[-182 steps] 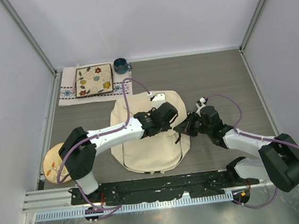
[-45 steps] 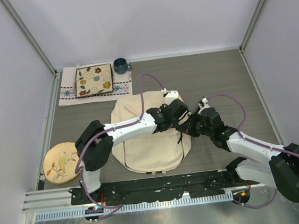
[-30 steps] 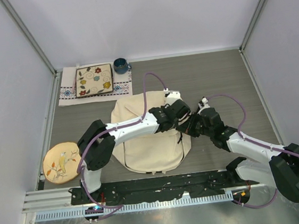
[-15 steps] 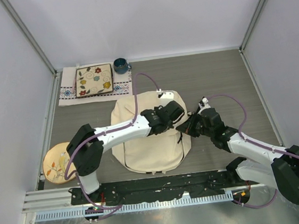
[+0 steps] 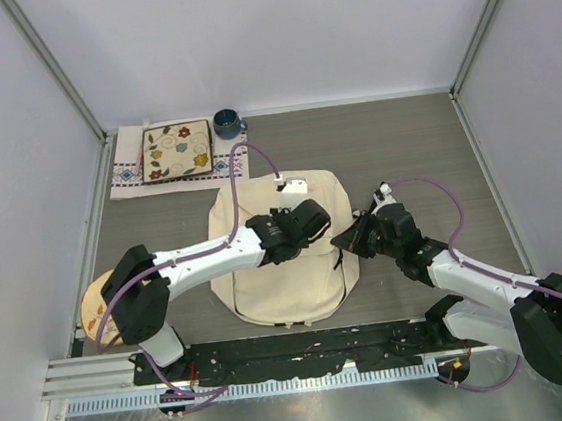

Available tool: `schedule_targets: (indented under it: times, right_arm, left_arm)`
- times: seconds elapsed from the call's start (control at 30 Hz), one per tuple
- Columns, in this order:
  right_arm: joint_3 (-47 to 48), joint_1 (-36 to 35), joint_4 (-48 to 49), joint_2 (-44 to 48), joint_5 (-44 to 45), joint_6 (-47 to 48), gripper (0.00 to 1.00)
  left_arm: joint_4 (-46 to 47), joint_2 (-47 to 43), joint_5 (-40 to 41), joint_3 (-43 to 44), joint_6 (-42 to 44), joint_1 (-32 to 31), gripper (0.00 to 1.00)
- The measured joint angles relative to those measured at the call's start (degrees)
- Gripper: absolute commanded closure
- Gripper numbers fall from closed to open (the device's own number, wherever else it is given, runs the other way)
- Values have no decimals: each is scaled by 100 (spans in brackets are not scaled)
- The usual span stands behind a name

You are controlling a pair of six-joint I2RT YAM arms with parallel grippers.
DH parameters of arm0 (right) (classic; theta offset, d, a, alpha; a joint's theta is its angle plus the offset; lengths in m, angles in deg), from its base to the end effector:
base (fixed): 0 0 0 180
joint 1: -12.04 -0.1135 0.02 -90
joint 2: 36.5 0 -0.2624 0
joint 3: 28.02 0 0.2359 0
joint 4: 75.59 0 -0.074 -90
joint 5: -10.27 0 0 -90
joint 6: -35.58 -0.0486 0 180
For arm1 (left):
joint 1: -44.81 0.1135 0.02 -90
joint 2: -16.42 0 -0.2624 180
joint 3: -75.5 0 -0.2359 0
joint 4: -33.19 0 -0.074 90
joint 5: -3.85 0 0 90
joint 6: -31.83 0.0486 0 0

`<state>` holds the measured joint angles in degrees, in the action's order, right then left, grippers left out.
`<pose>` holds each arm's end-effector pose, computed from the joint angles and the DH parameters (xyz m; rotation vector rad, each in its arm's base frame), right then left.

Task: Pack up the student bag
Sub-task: Unzip the student bag at the center of the board.

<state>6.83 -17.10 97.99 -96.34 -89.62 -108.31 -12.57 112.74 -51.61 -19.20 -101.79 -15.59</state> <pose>0.1759 0.1076 0.1772 0.3820 2.2597 0.9996 0.1933 -0.2845 0.2338 0.1258 2.3299 -0.1016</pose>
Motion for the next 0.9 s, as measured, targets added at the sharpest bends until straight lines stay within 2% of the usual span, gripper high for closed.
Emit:
schedule_targets:
  times: [0.33, 0.9]
  right_arm:
    - [4, -4, -26, 0, 26, 0, 99]
    - [155, -35, -212, -20, 37, 2, 99]
  left_arm:
    - [-295, -782, 442, -704, -229, 85, 100]
    - [-402, -2164, 525, -1880, -374, 822, 100]
